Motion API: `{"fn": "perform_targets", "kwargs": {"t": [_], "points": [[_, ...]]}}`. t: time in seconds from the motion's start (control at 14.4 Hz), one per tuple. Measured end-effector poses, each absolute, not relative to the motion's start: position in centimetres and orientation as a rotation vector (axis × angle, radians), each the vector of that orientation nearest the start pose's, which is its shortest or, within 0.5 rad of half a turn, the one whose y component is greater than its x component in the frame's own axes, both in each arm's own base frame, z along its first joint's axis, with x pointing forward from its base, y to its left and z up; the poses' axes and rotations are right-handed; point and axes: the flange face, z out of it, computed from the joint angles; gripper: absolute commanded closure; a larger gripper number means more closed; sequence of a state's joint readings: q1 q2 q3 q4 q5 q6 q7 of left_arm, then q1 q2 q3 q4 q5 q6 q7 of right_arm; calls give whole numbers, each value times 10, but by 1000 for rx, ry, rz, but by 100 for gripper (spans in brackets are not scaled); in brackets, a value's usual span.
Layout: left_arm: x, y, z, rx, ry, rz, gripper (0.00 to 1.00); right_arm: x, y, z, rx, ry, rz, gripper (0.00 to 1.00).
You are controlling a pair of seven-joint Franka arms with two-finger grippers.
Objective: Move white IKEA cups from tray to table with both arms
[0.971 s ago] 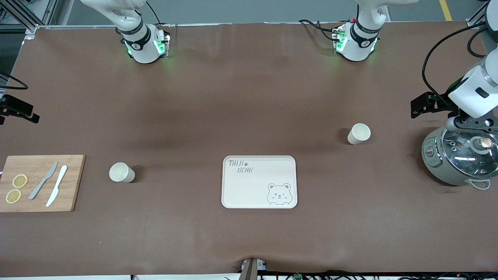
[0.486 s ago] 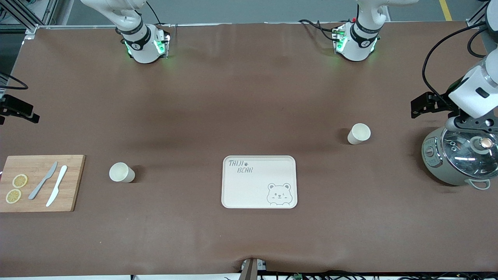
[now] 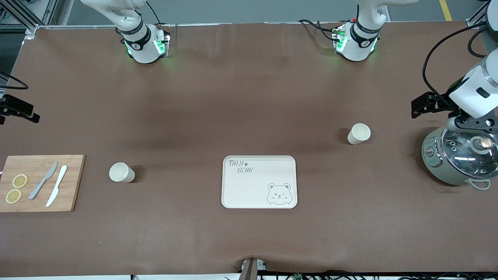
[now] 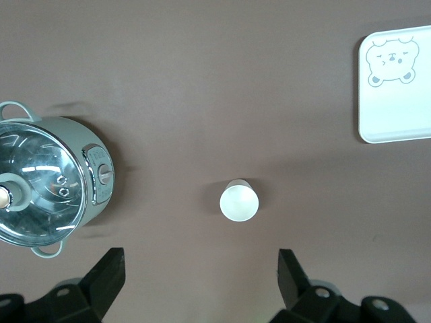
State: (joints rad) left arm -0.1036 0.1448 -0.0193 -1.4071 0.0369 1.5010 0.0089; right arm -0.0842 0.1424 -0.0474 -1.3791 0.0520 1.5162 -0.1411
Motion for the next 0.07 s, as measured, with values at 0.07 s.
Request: {"fn": "perform_targets", "kwargs": {"t": [0.07], "points": [[588, -68, 613, -3097, 202, 75, 0, 589, -70, 627, -3096, -19, 2, 0]]}}
